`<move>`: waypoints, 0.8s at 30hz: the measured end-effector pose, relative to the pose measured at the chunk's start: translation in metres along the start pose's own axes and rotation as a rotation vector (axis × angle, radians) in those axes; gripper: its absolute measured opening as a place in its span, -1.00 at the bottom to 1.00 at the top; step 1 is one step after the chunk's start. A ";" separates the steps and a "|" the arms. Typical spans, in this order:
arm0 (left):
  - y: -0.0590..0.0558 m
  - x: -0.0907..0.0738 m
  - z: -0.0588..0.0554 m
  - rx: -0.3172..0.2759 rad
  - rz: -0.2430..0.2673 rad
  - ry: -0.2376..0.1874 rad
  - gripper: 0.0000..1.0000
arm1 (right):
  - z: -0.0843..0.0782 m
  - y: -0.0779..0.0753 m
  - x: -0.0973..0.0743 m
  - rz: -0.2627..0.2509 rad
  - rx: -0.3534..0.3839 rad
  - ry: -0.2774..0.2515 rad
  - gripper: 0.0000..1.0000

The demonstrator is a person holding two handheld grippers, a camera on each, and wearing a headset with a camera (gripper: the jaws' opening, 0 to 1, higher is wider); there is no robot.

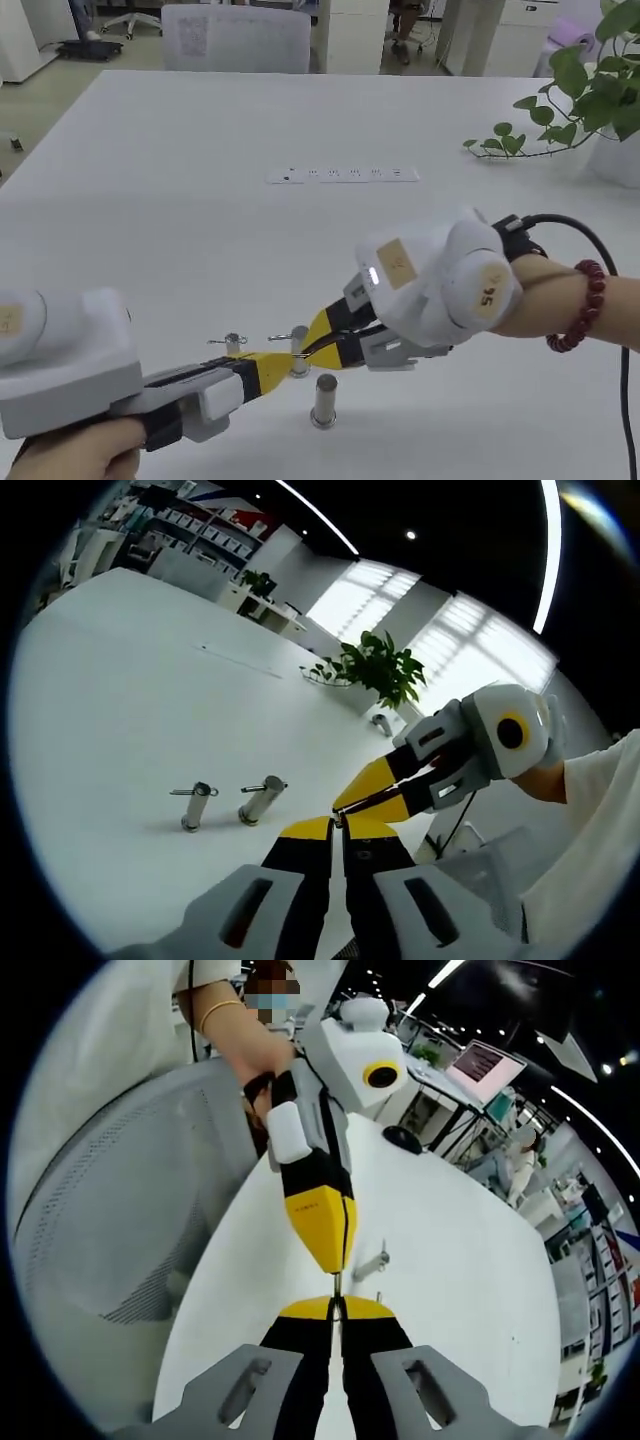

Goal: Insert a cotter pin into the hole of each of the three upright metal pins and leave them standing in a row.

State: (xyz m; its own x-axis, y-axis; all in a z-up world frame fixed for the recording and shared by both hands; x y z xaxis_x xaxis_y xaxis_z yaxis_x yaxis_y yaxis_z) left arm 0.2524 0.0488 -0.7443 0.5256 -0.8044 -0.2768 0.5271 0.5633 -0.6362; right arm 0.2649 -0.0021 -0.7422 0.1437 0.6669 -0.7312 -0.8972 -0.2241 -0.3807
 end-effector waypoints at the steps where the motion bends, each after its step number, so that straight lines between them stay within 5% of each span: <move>1: 0.000 0.000 0.000 0.007 0.001 0.000 -0.98 | 0.000 0.000 0.000 -0.001 0.000 0.000 -0.94; 14: 0.002 0.000 0.002 0.135 0.011 0.012 -1.00 | -0.002 -0.001 0.001 -0.018 0.019 -0.014 -0.92; 24: 0.010 -0.003 -0.004 0.288 0.035 0.052 -1.00 | -0.005 -0.002 -0.003 0.007 0.162 -0.068 -0.77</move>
Point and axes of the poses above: the centre of the closed fingertips' face, and the gripper's own axes: x roughly forward along the fingers, y roughly to its left, z roughly out of its top, the point moved 3 cm from there along -x, roughly backward along the fingers, and after that the axes turned 2 degrees about -z, right-handed, at the moved point
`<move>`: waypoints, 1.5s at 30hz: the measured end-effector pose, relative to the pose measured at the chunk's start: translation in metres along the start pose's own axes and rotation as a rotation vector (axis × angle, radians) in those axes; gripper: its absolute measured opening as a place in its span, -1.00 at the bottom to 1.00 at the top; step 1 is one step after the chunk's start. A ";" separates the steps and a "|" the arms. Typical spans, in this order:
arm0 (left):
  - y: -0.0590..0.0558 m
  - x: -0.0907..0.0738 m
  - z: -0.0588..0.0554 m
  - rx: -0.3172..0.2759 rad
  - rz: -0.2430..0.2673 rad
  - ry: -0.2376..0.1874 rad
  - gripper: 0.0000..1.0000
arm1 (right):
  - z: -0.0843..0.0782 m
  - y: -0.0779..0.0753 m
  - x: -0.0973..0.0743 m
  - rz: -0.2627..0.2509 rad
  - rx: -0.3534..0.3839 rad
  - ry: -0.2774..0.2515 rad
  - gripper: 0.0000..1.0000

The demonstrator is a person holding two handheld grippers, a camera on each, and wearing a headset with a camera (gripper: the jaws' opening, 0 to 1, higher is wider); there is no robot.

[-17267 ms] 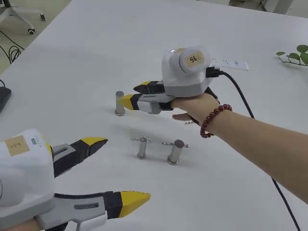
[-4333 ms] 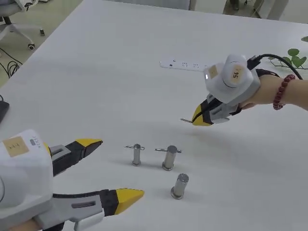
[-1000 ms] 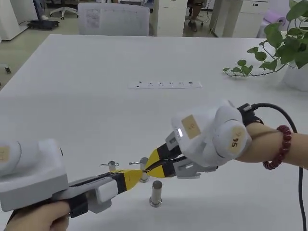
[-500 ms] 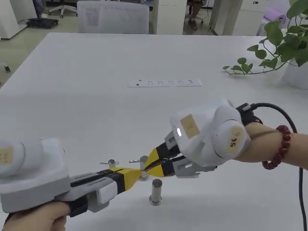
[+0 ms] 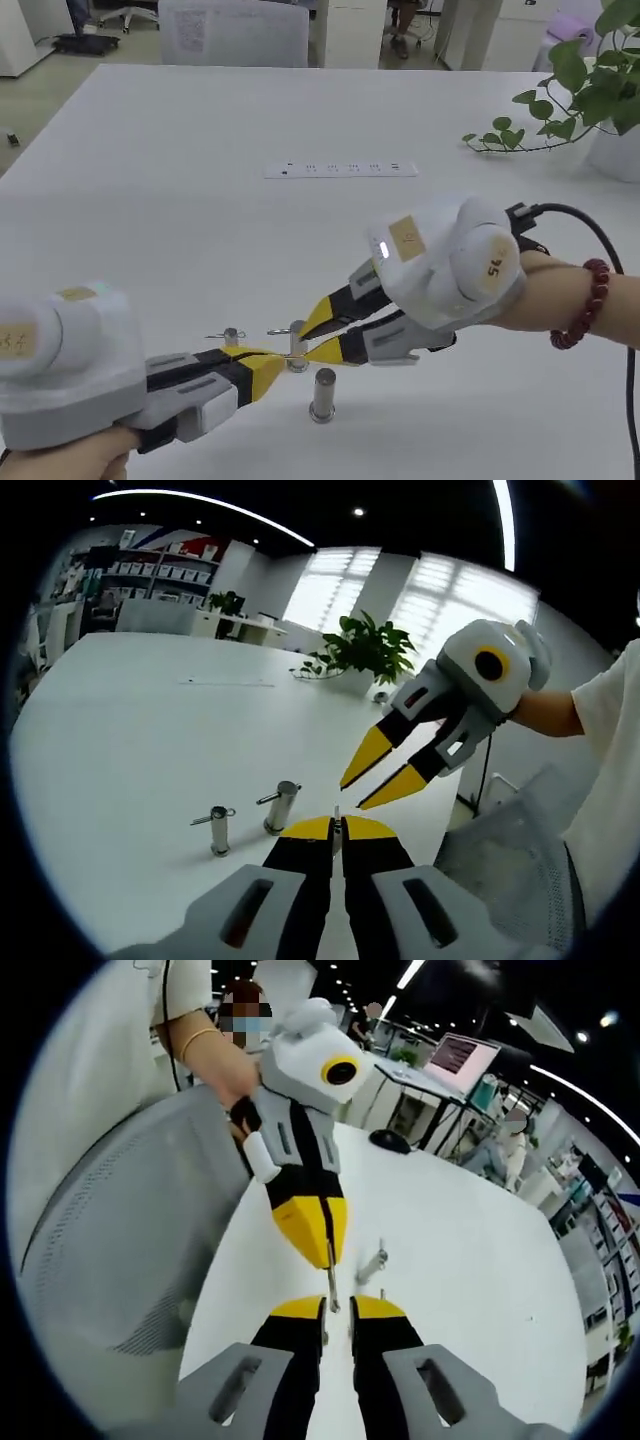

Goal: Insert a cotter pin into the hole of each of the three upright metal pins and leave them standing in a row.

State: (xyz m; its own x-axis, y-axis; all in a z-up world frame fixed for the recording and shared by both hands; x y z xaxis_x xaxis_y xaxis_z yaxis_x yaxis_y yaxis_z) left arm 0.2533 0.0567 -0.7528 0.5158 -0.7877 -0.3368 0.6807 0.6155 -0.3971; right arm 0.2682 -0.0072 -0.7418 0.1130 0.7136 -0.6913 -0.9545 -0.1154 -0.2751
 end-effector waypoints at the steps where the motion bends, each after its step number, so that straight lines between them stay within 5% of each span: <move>1: 0.000 0.000 0.000 0.013 -0.004 -0.001 -1.00 | -0.001 0.001 0.000 0.012 0.016 -0.001 -0.77; 13: -0.009 -0.003 0.001 0.104 -0.053 0.018 -1.00 | -0.005 0.006 -0.006 0.117 0.227 -0.046 -0.68; 35: -0.039 -0.007 -0.006 0.228 -0.215 0.046 -1.00 | -0.011 0.036 -0.015 0.309 0.375 -0.051 -0.70; 45: -0.052 -0.011 -0.005 0.251 -0.281 0.030 -0.99 | -0.009 0.044 -0.016 0.345 0.410 -0.073 -0.72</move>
Point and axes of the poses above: the centre of the closed fingertips' face, and the gripper's own axes: x roughly forward along the fingers, y roughly to its left, z roughly out of its top, the point moved 3 cm from there along -x, roughly backward along the fingers, and after that the axes turned 2 degrees about -z, right-handed, at the moved point
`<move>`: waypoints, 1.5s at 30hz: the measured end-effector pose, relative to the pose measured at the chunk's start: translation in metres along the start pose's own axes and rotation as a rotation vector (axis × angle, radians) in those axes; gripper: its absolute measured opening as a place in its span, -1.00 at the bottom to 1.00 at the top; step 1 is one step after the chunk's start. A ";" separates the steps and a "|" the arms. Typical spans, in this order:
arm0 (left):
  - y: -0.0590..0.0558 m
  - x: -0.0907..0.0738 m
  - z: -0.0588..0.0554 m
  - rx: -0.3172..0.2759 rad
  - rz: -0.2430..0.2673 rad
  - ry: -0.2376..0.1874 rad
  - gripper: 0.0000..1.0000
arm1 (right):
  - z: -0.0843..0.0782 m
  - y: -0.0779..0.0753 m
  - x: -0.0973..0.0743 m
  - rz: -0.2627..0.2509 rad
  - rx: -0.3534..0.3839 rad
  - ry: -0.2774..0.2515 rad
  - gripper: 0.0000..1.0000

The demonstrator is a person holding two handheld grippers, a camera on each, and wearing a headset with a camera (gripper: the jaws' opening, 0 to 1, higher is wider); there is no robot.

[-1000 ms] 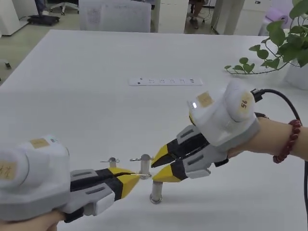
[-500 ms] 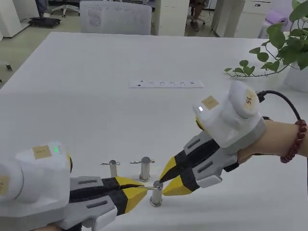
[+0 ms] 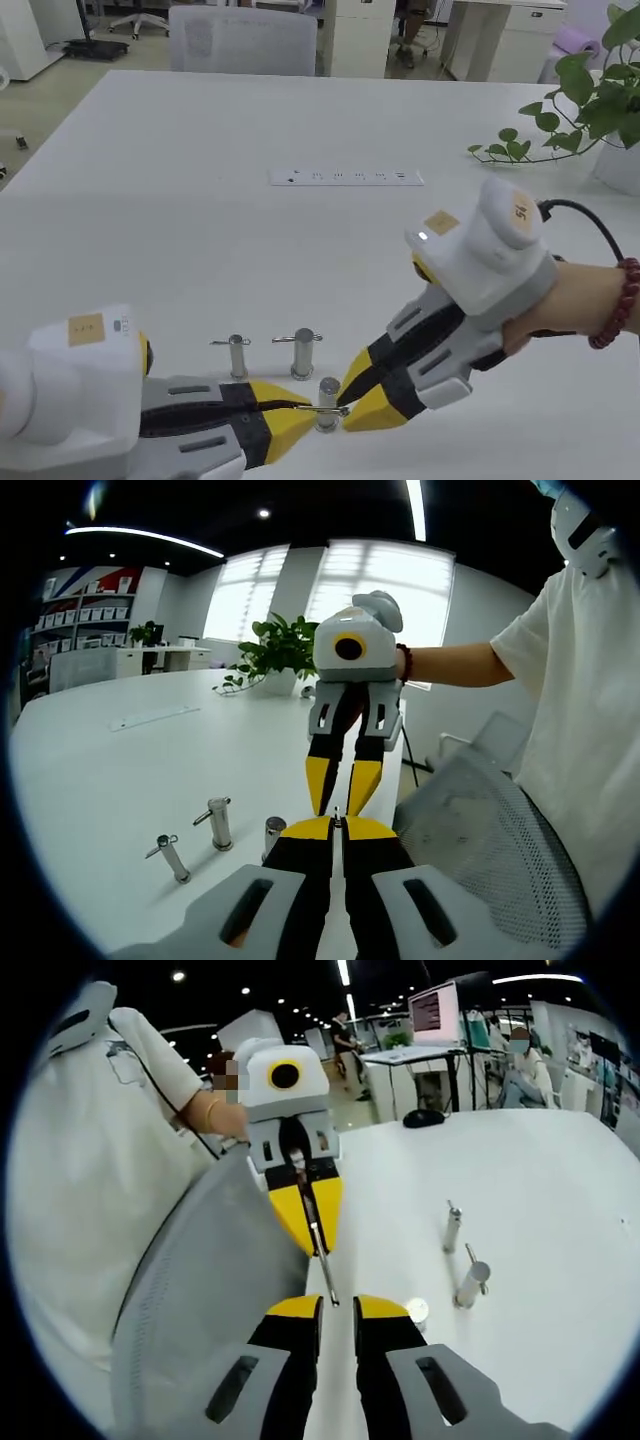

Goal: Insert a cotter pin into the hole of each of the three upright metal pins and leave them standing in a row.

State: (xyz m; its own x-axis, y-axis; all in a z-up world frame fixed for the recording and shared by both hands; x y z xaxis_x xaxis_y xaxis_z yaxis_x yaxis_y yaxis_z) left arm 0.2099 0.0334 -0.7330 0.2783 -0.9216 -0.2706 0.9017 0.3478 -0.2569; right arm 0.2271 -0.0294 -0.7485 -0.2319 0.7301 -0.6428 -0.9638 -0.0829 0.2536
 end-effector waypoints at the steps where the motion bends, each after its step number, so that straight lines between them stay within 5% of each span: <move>1: -0.001 0.000 0.000 0.003 -0.005 -0.002 -0.99 | 0.001 0.001 0.000 0.005 0.001 -0.005 -0.73; 20: -0.007 0.000 0.001 0.019 -0.043 -0.003 -1.00 | 0.003 0.012 0.001 0.053 0.002 -0.029 -0.88; 28: -0.006 0.000 0.002 0.007 -0.041 -0.004 -0.99 | 0.005 0.013 0.001 0.033 -0.082 -0.021 -0.94; 37: 0.001 0.001 0.000 0.010 0.013 -0.001 -0.93 | 0.004 0.008 0.002 0.004 -0.102 0.015 -0.95; 45: 0.007 -0.001 0.001 0.012 0.057 -0.023 -0.61 | -0.002 0.001 -0.001 -0.036 -0.103 0.069 -0.95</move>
Point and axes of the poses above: the centre of the closed fingertips' face, and the gripper's own axes: x roughly forward along the fingers, y roughly to its left, z roughly out of its top, the point moved 3 cm from there along -x, roughly backward along the fingers, and after that the axes turned 2 degrees about -z, right-handed, at the moved point
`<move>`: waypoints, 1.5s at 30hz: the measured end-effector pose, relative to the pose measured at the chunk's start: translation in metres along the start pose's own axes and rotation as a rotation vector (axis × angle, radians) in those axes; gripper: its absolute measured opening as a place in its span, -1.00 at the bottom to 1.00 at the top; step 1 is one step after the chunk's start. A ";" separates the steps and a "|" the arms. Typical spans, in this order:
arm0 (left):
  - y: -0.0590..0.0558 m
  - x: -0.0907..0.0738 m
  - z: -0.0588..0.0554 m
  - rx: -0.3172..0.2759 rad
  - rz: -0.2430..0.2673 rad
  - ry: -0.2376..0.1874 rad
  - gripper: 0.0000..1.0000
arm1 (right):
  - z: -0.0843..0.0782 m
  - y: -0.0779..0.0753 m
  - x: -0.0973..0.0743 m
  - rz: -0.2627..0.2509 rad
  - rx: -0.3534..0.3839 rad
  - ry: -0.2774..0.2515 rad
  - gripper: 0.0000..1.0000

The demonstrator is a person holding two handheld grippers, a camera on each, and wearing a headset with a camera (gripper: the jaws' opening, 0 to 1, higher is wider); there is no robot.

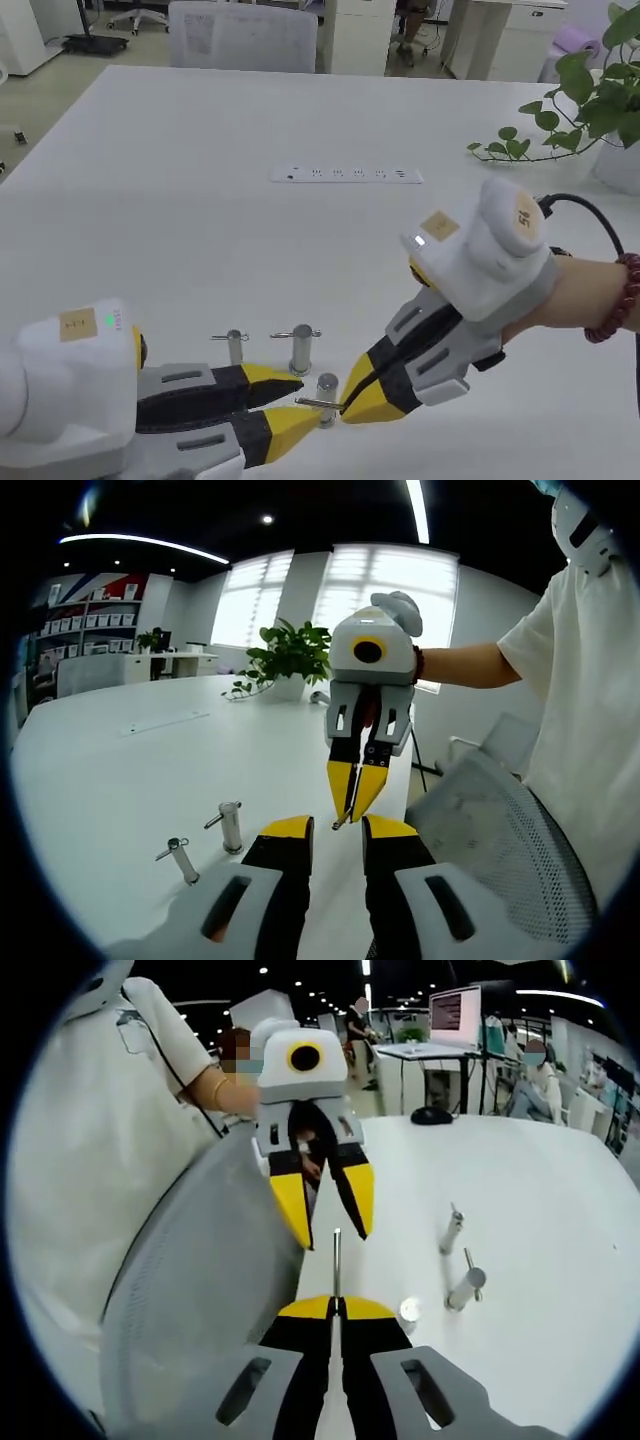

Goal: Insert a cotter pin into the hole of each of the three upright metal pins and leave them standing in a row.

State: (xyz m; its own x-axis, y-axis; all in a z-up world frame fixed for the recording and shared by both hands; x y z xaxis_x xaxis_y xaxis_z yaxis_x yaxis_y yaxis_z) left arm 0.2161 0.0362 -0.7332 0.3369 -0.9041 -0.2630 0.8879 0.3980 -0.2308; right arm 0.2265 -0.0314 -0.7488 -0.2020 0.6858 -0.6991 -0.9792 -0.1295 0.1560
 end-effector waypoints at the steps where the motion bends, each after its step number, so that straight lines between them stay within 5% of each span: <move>1: 0.000 0.000 0.000 0.001 0.004 -0.001 -0.58 | -0.001 -0.001 -0.001 -0.004 0.003 0.005 -0.95; 32: 0.023 -0.015 -0.012 -0.028 0.183 -0.034 0.13 | -0.043 -0.031 -0.010 -0.122 -0.002 0.198 -0.95; 45: 0.027 -0.017 -0.017 -0.043 0.216 -0.021 0.32 | -0.063 -0.045 -0.008 -0.149 -0.022 0.296 -0.95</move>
State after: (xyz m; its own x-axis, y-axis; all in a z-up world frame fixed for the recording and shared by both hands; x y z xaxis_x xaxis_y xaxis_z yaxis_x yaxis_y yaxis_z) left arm 0.2292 0.0655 -0.7512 0.5251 -0.7997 -0.2911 0.7800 0.5891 -0.2114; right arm 0.2713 -0.0763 -0.7948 -0.0493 0.4607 -0.8862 -0.9978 -0.0612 0.0238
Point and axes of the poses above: the centre of the closed fingertips' face, and the gripper's own axes: x roughly forward along the fingers, y roughly to its left, z roughly out of its top, the point moved 3 cm from there along -x, roughly backward along the fingers, and after that the axes turned 2 degrees about -z, right-handed, at the moved point
